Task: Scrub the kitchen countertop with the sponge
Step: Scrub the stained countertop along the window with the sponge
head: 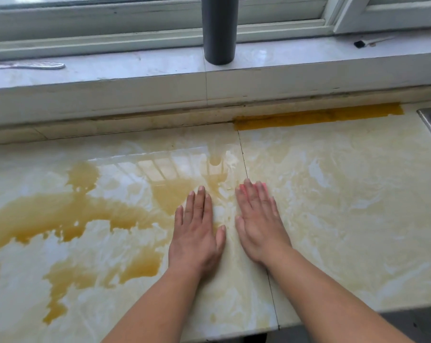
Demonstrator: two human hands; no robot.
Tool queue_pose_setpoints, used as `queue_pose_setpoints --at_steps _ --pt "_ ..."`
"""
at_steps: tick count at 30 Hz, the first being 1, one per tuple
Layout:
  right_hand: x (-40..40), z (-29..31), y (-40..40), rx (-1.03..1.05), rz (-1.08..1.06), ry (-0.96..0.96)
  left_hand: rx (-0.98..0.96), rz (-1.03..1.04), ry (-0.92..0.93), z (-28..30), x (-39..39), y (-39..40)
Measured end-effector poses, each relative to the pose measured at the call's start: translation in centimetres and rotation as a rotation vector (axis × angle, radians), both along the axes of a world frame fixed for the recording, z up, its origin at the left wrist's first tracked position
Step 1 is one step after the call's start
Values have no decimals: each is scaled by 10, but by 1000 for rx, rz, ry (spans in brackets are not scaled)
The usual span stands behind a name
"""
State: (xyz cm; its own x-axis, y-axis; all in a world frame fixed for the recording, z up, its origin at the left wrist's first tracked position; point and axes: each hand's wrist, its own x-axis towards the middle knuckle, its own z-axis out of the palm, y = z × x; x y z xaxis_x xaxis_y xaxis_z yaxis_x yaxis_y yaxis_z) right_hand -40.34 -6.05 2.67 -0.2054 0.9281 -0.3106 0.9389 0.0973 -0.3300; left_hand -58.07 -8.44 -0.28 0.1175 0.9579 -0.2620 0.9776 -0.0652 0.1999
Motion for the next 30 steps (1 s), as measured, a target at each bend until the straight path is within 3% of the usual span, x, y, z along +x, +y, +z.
queue_pose_setpoints --at_steps 5,12,19,26,30 --pt "17 -1 -75 9 103 3 -23 48 61 2 2 1" --pt "-12 1 37 -9 82 48 -64 47 87 3 3 1" --pt "2 -4 -35 -20 138 110 -82 37 65 3 2 1" --pt "-43 3 79 -17 73 90 -75 37 96 5 3 1" --pt "-31 -2 45 15 89 126 -86 30 96 5 3 0"
